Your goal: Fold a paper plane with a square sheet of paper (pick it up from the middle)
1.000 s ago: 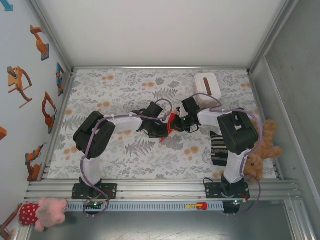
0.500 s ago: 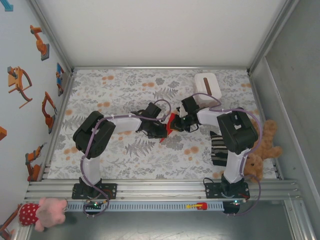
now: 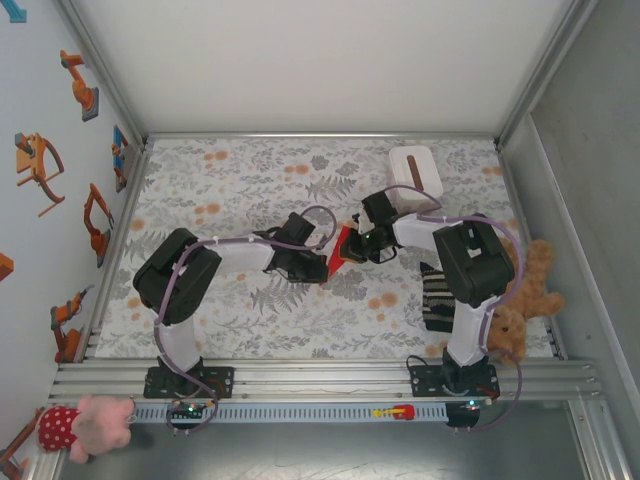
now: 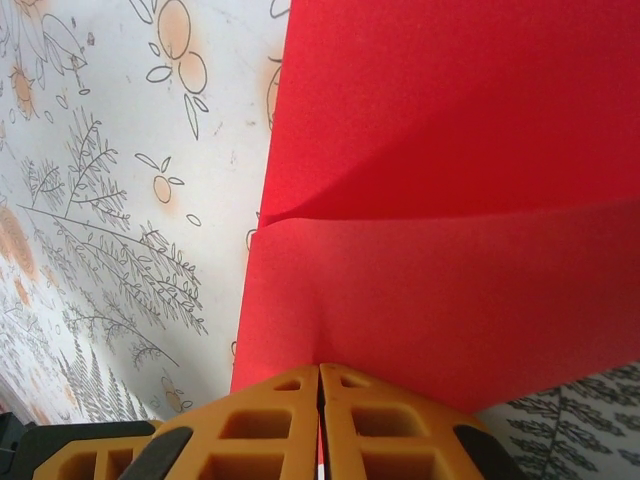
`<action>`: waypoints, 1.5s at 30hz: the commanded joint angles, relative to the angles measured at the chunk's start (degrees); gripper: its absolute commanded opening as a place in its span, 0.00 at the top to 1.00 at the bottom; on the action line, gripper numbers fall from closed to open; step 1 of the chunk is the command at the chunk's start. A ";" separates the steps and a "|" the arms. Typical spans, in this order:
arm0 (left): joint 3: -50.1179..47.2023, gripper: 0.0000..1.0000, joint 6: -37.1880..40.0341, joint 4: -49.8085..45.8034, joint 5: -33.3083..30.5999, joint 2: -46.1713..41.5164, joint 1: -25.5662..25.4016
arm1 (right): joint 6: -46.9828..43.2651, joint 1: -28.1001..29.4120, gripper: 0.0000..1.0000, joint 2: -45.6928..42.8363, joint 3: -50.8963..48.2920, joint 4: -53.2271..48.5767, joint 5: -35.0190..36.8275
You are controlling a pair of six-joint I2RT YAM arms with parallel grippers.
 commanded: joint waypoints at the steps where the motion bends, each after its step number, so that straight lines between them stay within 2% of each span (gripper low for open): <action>1: -4.15 0.98 1.38 -11.01 -1.41 -1.58 -1.00 | -0.25 -0.08 0.91 4.20 -1.84 -5.42 7.82; 8: -4.13 0.97 0.55 -10.80 -4.08 -9.63 -0.78 | 1.56 0.40 0.91 1.87 -2.64 -4.74 6.46; 14: -3.96 0.96 -2.04 -3.69 -4.88 -15.50 0.38 | 5.03 2.60 0.90 -0.39 -3.64 -2.84 5.03; 17: -2.18 0.96 -4.80 0.72 -2.69 -11.42 0.37 | 6.12 3.14 0.90 -1.39 -4.04 -1.41 4.02; 20: 0.47 0.98 -6.62 1.43 -2.57 -6.26 0.36 | 6.25 3.14 0.90 -2.75 -4.03 -1.24 3.63; 28: 3.23 0.98 -9.14 3.92 -0.79 0.98 0.35 | 5.55 3.15 0.90 -4.32 -3.08 -1.57 2.86; 35: 3.26 0.99 -10.22 0.54 -1.92 3.40 0.38 | 4.15 3.01 0.91 -4.98 -1.39 -2.68 3.76; 45: 2.56 0.99 -10.33 -2.92 -3.20 4.46 0.36 | -1.69 -0.28 0.91 -3.78 2.64 -6.85 9.43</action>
